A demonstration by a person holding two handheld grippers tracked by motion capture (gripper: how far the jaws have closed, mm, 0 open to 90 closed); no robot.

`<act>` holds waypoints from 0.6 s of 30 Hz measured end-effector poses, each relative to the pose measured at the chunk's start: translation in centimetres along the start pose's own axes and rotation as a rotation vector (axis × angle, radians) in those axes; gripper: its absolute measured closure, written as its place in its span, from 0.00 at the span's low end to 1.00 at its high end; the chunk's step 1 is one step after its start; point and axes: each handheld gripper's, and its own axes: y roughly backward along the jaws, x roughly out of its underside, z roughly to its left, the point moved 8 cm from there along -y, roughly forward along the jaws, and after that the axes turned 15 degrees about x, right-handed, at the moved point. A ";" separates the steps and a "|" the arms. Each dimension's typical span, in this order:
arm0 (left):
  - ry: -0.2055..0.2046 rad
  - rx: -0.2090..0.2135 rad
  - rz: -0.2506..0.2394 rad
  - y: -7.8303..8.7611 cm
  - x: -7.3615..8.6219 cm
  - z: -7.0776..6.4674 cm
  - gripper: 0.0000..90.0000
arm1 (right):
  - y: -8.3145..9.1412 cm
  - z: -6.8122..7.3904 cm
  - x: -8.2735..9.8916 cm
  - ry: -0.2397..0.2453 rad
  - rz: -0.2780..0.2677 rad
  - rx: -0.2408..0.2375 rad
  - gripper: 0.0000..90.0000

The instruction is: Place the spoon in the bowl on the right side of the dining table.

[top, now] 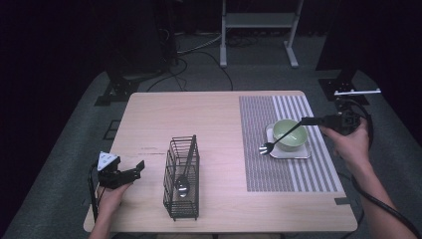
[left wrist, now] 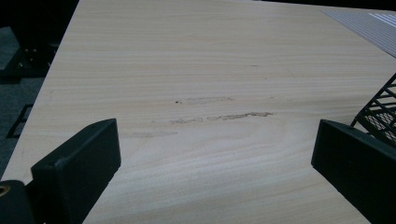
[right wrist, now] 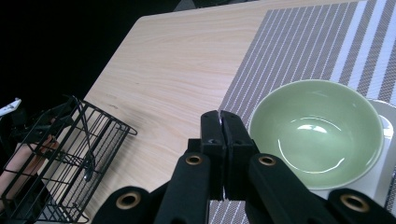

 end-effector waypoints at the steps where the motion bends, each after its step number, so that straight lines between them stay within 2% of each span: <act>1: 0.000 0.000 0.000 0.0 0.0 0.0 0.00 | 0.0 -0.2 0.0 -0.003 -0.001 0.003 0.99; 18: -0.008 -0.003 0.002 0.0 0.0 -0.1 0.00 | 0.5 -2.7 -0.5 -0.062 -0.022 0.031 0.99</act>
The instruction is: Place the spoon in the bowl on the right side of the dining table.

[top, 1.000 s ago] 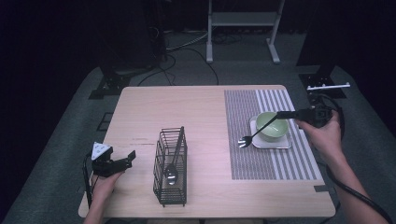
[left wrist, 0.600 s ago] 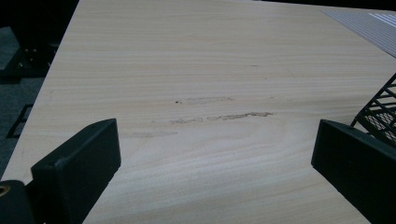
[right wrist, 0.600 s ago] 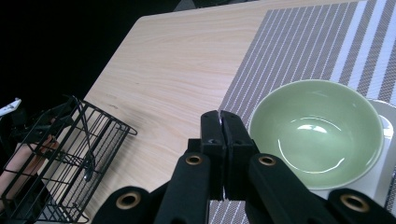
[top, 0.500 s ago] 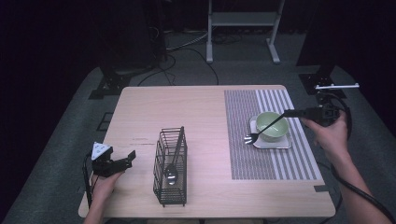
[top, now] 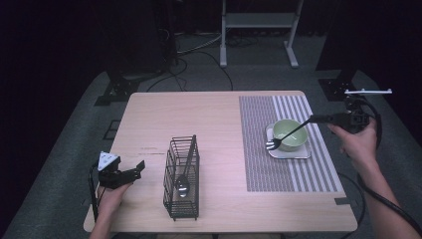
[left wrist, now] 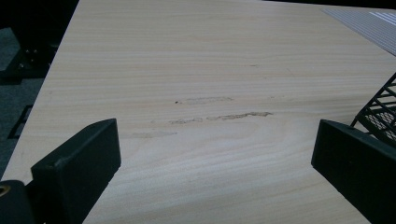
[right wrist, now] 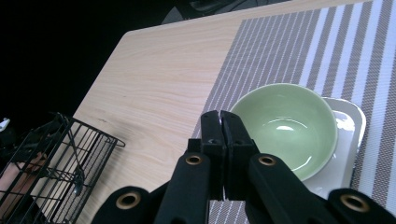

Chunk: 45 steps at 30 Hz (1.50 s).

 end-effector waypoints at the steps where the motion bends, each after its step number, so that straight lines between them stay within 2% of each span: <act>1: 0.003 0.000 0.002 0.1 0.0 0.0 0.00 | -0.1 -0.4 0.0 -0.007 -0.001 0.005 0.99; 10: 0.002 0.000 0.002 0.1 0.0 0.0 0.00 | -0.3 -1.6 -0.2 -0.041 -0.009 0.014 0.99; 18: -0.004 -0.002 -0.002 0.1 -0.1 0.0 0.00 | 0.4 -2.3 -0.8 -0.057 -0.028 0.033 0.99; 29: -0.011 -0.003 -0.001 0.1 -0.1 -0.1 0.00 | 0.8 -3.0 -1.1 -0.092 -0.060 0.023 0.99; 37: -0.030 -0.007 0.003 0.1 -0.2 -0.2 0.00 | 1.0 -4.3 -1.3 -0.119 -0.067 0.048 0.99; 45: -0.026 -0.007 0.002 0.2 -0.2 -0.2 0.00 | 1.1 -5.4 -1.2 -0.143 -0.076 0.074 0.99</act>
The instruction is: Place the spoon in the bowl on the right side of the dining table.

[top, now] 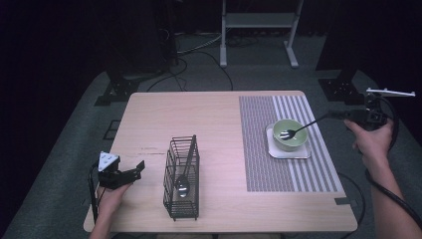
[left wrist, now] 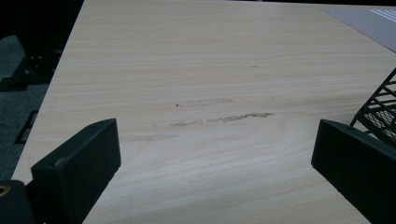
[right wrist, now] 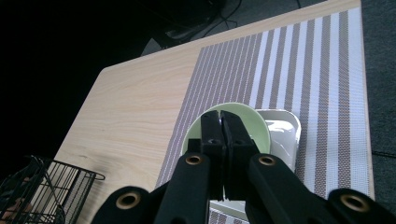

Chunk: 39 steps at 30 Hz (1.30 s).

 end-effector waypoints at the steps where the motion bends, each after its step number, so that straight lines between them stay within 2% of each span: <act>1: -0.002 0.002 0.001 0.0 0.0 0.0 0.00 | 0.0 0.0 0.0 0.000 -0.002 0.004 0.98; 15: 0.001 0.007 0.003 -0.1 0.1 0.0 0.00 | 0.1 -1.0 -0.2 -0.022 -0.012 0.033 0.99; 24: 0.000 0.003 -0.001 0.0 0.0 0.0 0.00 | -0.4 -1.6 -0.1 -0.050 -0.016 0.039 0.98; 39: 0.001 0.002 -0.001 0.0 0.0 0.0 0.00 | -1.0 -2.7 -0.1 -0.066 -0.024 0.067 0.98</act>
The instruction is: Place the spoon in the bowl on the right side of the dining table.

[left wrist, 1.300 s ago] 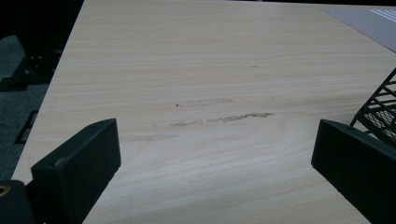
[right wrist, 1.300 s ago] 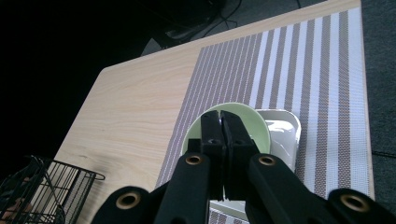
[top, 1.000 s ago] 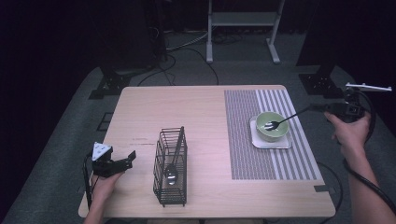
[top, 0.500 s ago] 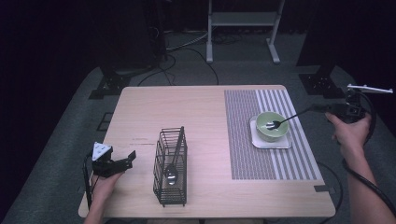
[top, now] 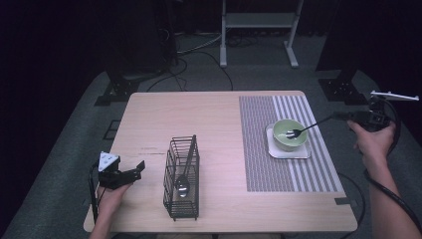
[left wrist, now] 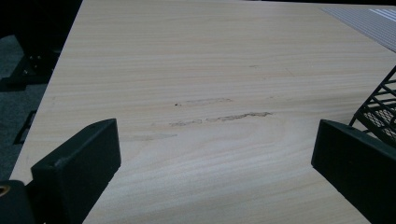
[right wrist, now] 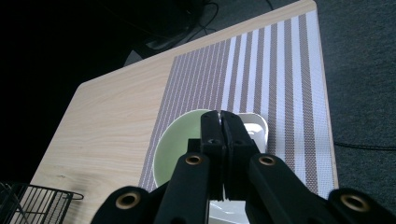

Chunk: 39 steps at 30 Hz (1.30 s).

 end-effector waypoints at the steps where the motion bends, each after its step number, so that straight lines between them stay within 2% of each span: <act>1: 0.000 0.000 -0.001 0.0 0.0 0.0 0.00 | -0.2 -0.1 0.1 0.000 0.000 0.002 0.98; 39: 0.011 -0.007 -0.007 -0.1 0.0 0.2 0.00 | -4.2 -1.0 1.8 -0.034 0.065 -0.015 0.98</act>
